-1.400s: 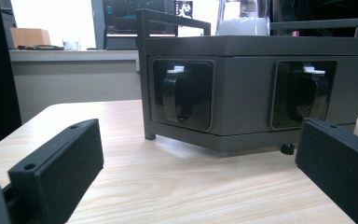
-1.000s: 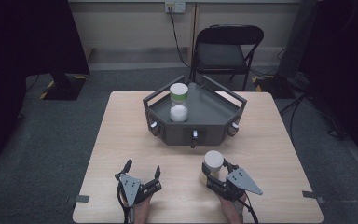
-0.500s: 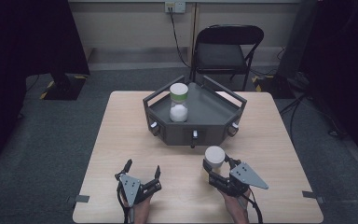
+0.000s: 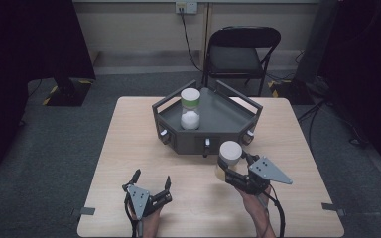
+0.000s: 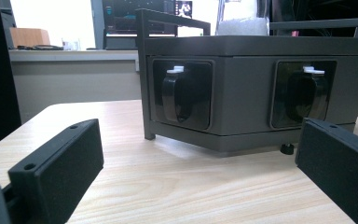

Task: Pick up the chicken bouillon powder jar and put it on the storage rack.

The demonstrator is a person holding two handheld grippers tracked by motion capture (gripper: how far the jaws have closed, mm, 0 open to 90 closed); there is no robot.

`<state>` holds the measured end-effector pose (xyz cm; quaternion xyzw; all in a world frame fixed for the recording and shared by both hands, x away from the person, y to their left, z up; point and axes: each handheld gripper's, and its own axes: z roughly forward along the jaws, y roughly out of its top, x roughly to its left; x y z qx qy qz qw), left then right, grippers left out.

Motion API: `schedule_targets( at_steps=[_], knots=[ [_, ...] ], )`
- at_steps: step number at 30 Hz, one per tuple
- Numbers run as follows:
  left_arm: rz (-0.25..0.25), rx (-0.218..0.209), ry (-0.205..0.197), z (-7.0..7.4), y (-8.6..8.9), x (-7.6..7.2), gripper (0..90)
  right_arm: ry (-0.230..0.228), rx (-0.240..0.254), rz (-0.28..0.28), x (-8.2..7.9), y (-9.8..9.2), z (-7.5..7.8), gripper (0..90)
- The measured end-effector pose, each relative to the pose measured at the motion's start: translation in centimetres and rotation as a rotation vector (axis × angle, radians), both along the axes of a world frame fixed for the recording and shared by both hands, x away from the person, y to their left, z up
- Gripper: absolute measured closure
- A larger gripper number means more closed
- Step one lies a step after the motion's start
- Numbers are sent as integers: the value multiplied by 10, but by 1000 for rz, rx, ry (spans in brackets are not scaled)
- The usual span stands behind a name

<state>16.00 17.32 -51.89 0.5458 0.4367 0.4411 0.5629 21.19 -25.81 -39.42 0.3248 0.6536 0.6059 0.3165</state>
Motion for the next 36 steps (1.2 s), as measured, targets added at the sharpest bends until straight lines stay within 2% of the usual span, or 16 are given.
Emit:
schedule_targets(
  at_steps=[6, 19, 36],
  knots=[
    [0, 1, 0, 0, 0, 0, 3, 5, 22, 21, 16, -8, 17, 334],
    [0, 0, 0, 0, 0, 0, 3, 16, 35, 12, 52, -11, 51, 334],
    [-5, -1, 0, 0, 1, 0, 2, 57, 41, -71, 98, 14, 83, 335]
  ],
)
